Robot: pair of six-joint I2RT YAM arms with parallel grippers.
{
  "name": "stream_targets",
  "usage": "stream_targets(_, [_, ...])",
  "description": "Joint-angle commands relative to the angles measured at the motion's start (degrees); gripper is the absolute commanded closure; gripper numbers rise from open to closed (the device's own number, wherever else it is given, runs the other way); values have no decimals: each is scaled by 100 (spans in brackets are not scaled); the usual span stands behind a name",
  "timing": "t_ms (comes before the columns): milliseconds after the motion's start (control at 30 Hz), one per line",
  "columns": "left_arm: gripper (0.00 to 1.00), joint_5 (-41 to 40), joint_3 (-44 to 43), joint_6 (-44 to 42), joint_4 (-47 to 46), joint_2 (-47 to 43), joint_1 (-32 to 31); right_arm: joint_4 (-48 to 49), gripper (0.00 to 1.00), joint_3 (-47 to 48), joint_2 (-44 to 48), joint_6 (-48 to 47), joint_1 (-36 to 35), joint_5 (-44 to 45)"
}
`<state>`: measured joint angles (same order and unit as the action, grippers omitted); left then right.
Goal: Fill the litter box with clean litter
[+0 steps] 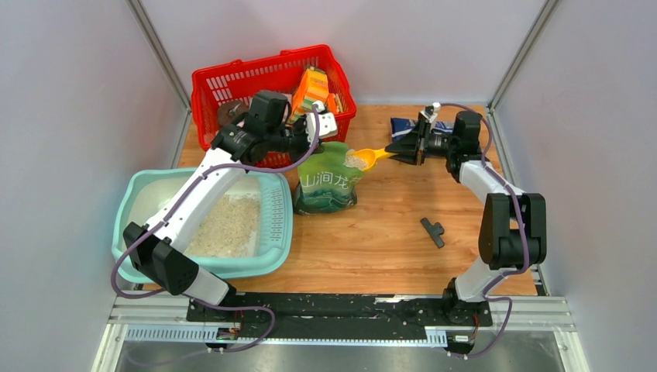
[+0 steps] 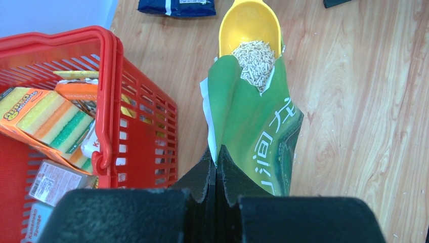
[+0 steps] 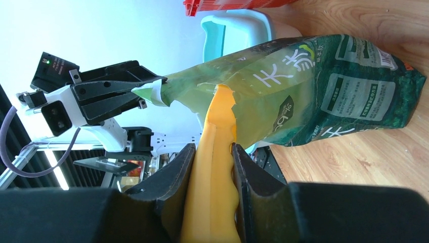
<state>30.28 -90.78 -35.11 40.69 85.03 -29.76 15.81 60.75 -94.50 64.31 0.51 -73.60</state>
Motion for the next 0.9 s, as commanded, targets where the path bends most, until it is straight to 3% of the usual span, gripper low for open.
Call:
stream_targets(0, [100, -102, -212, -163, -1203, -637, 49, -420, 100, 279, 248, -42, 151, -558])
stream_targets(67, [100, -110, -221, -136, -1177, -646, 49, -640, 100, 436, 169, -198, 151, -602])
stream_targets(167, [100, -101, -177, -180, -1177, -655, 49, -1710, 100, 569, -33, -814, 151, -550])
stream_targets(267, [100, -84, -229, -145, -1168, -637, 49, -205, 100, 157, 63, 351, 125, -436])
stream_targets(367, [100, -101, -229, -145, -1177, -637, 49, -789, 100, 314, 19, -270, 159, -462])
stream_targets(467, [100, -145, -212, -171, -1151, -646, 49, 53, 100, 305, 46, 398, 203, -523])
stream_targets(567, [100, -119, -212, -171, -1116, -672, 49, -1295, 100, 823, -112, -785, 291, -743])
stream_targets(600, [100, -110, -194, -180, -1124, -672, 49, -2135, 100, 920, -174, -1128, 309, -734])
stream_targets(867, [100, -163, -212, -162, -1151, -628, 49, -923, 100, 640, -209, -315, 353, -673])
